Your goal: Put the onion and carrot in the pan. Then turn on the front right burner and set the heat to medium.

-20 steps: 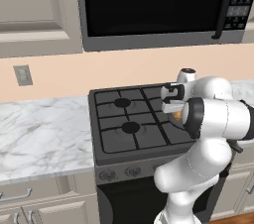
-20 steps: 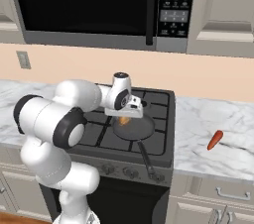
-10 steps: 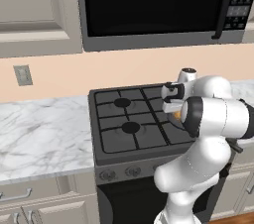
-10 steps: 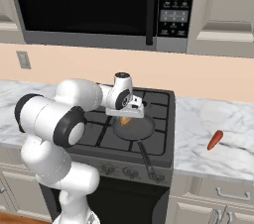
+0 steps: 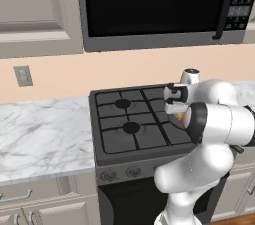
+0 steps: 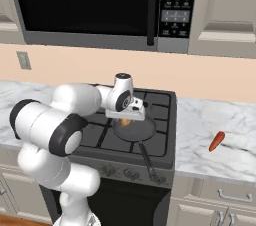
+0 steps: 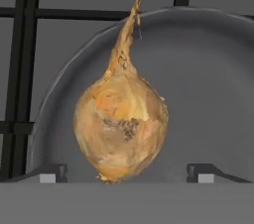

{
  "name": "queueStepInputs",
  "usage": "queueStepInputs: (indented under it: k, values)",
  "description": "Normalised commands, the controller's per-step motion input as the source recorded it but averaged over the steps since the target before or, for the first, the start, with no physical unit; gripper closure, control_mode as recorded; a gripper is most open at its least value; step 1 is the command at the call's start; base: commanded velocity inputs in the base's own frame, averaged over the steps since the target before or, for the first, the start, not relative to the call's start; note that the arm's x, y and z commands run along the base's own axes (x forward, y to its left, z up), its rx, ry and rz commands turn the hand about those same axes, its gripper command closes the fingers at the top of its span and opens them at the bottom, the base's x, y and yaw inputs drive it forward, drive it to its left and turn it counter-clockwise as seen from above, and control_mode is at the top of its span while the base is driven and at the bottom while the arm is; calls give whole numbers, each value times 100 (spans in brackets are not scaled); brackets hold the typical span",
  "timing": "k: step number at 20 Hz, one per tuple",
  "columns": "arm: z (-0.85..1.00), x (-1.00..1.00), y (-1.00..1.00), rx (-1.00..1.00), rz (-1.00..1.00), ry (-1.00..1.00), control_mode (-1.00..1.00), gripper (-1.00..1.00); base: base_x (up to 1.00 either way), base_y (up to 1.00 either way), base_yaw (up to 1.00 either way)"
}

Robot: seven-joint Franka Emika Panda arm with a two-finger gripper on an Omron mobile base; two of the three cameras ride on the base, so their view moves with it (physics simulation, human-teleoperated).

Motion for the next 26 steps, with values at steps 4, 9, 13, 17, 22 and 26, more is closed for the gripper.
queueStepInputs:
  k: [4,9,13,17,22,26]
  values:
    - [10,-27,-2,0,0,0,-100,-100,0,0,0]
    - [9,-1,-41,0,0,0,-100,-100,0,0,0]
    - [2,0,-79,0,0,0,-100,-100,0,0,0]
    - [0,0,-88,0,-1,0,-100,-100,0,0,0]
    - [0,-15,-84,1,-1,0,-100,-100,0,0,0]
    - [0,-58,-44,4,0,-2,-100,-100,0,0,0]
